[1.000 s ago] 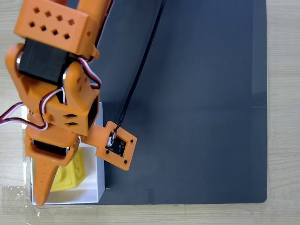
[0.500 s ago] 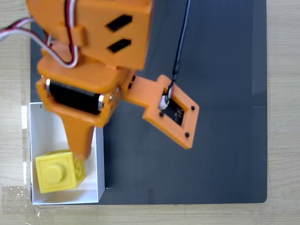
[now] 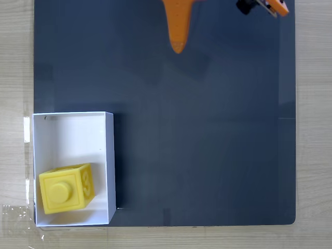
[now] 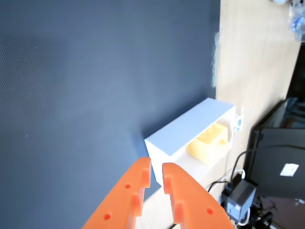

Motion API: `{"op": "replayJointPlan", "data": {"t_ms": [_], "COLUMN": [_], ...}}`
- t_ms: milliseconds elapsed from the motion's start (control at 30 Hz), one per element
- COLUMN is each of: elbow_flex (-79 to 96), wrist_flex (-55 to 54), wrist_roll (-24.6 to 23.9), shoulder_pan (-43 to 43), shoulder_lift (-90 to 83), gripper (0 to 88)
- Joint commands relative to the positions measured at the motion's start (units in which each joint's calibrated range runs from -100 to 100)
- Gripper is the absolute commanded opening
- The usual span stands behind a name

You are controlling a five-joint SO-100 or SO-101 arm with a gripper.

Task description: Grasp a yellow block and put it in the box

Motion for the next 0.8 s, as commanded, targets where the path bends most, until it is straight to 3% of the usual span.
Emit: {"op": "replayJointPlan", "data": {"t_ms": [0,233,433,767], "elbow_flex": [21.0,43.4,42.7,42.6], "wrist_flex": [-6.5,-2.4,5.8,6.1], "wrist_roll": [-0.2,-0.2,-0.6,-0.7], "shoulder_pan": [-0.9,-0.9,-0.9,-0.5], "shoulder_lift": [-17.0,-42.9,-42.6,-42.9], "gripper": [2.9,2.9,2.9,2.9]}}
